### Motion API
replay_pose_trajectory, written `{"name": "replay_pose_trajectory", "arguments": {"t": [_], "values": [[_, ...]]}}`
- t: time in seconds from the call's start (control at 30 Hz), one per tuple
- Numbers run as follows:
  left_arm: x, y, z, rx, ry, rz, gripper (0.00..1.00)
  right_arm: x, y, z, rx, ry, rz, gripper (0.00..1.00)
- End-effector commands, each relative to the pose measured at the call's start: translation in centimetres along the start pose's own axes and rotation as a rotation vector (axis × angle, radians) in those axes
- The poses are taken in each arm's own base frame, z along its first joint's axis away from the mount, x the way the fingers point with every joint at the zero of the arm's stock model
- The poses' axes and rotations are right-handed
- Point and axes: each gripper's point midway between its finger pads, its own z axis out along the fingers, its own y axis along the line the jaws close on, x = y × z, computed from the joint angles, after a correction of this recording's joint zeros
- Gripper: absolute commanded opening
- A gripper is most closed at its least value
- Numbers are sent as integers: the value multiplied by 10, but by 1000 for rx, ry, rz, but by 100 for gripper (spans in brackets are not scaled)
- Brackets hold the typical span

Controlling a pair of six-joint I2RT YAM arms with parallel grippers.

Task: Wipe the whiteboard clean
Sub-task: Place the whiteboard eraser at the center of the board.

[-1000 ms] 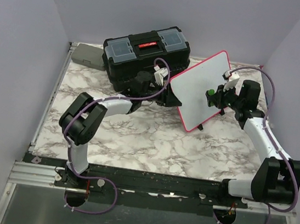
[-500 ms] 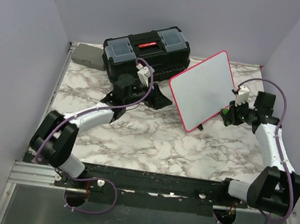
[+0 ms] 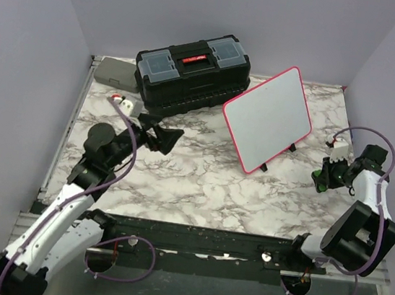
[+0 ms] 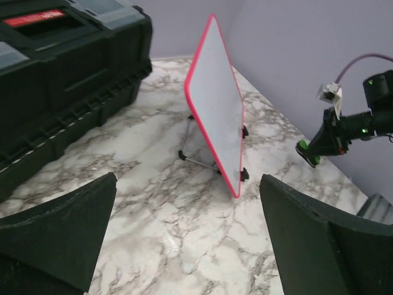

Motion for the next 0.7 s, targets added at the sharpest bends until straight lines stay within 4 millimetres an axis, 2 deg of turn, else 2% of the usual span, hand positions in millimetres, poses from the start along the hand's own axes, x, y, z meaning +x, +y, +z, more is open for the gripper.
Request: {"name": "replay_pose_trajectory", "arguments": {"t": [0.0, 0.1, 0.17, 0.2, 0.3, 0.4, 0.47, 0.53, 0.57, 0.67], "values": [[14, 34, -40, -167, 51, 19, 98, 8, 6, 8, -40, -6, -16, 2], [18, 38, -54, -191, 64, 19, 99, 4, 3, 10, -27, -29, 3, 4], [24, 40, -60, -204, 79, 9, 99, 3, 3, 11, -30, -35, 16, 12], [26, 41, -62, -209, 84, 3, 98, 2, 4, 11, -33, -36, 21, 19], [27, 39, -68, -216, 82, -20, 99, 0, 4, 8, -27, -43, 23, 53], [24, 35, -72, -216, 73, -38, 98, -7, 3, -1, -2, -63, 22, 71], [19, 30, -74, -207, 66, -49, 99, -20, 1, -13, 28, -100, 20, 80], [14, 26, -76, -199, 60, -56, 98, -35, 2, -27, 42, -139, 19, 84], [10, 23, -78, -194, 57, -57, 98, -43, 3, -33, 46, -159, 32, 99], [1, 18, -83, -197, 44, -53, 99, -72, 0, -56, 81, -237, 137, 100]]}}
